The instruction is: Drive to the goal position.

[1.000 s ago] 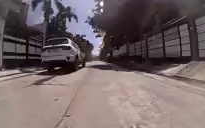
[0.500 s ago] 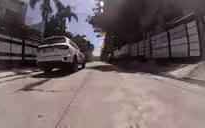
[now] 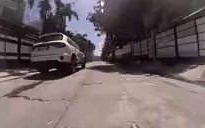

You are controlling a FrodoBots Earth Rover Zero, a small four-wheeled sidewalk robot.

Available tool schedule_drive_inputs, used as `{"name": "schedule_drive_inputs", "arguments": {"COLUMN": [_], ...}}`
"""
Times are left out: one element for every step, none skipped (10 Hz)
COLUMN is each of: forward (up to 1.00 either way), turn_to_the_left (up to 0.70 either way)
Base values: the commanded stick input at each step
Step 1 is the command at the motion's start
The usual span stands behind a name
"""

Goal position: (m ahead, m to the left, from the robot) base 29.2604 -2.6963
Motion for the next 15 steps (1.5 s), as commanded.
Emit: {"name": "schedule_drive_inputs", "arguments": {"forward": [1.0, 1.0, 1.0, 1.0, 1.0, 1.0, 1.0, 1.0, 1.0, 1.0, 1.0, 1.0, 1.0, 1.0, 1.0], "turn_to_the_left": [-0.22, -0.27, -0.27, -0.27, -0.27, -0.27, -0.08, 0.0, 0.0, 0.0, 0.0, 0.0, 0.0, 0.0, 0.0]}}
